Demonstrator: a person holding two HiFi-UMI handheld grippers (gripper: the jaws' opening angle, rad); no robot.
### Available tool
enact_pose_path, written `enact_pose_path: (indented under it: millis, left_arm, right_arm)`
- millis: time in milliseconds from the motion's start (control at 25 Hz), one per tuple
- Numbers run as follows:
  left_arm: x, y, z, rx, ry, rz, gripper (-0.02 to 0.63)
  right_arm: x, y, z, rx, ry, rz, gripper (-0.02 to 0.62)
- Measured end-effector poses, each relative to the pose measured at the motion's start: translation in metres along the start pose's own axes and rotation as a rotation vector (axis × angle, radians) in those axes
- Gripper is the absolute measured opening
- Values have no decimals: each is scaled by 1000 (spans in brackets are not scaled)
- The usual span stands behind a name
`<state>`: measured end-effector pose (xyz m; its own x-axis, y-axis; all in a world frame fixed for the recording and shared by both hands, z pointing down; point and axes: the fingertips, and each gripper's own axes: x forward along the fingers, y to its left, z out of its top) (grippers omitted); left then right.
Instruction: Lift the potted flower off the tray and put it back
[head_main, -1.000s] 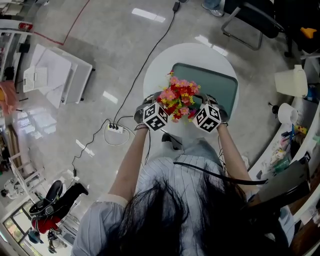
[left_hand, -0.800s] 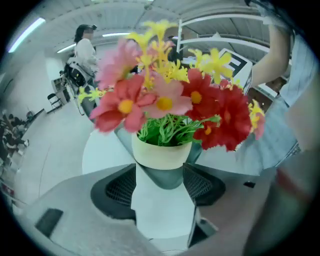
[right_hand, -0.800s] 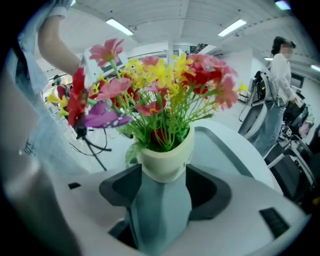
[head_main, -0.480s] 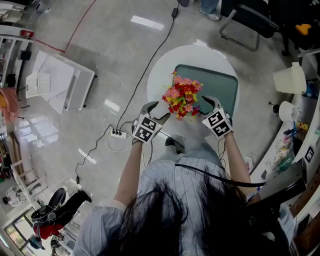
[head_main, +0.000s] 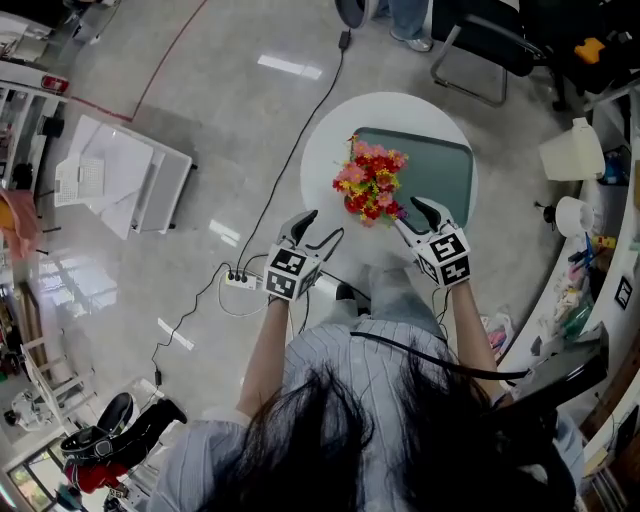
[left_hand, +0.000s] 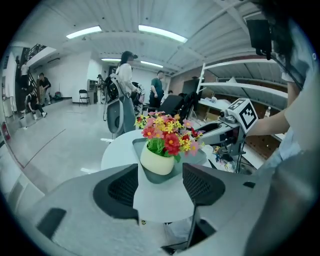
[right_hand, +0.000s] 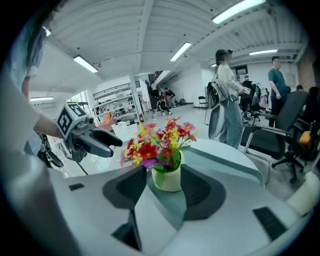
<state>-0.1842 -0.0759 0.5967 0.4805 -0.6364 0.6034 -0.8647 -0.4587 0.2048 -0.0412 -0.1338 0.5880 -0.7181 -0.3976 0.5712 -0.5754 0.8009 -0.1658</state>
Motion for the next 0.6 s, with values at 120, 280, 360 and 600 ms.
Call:
enact_pose_path:
  millis: [120, 280, 360, 600]
  left_arm:
    - [-13, -3, 5, 11, -37, -4, 288]
    - [-31, -11, 12, 35, -96, -10, 246]
    - [-43, -15, 13, 43, -127, -5, 194]
    - [-77, -32, 6, 37, -191, 19, 114]
  right_arm:
    - [-12, 13, 6, 14, -43, -23, 202]
    - [-29, 34, 11, 48, -99, -44, 168]
    - [-35, 45, 11, 62, -124, -48, 142]
    - [-51, 84, 7, 67, -154, -28, 98]
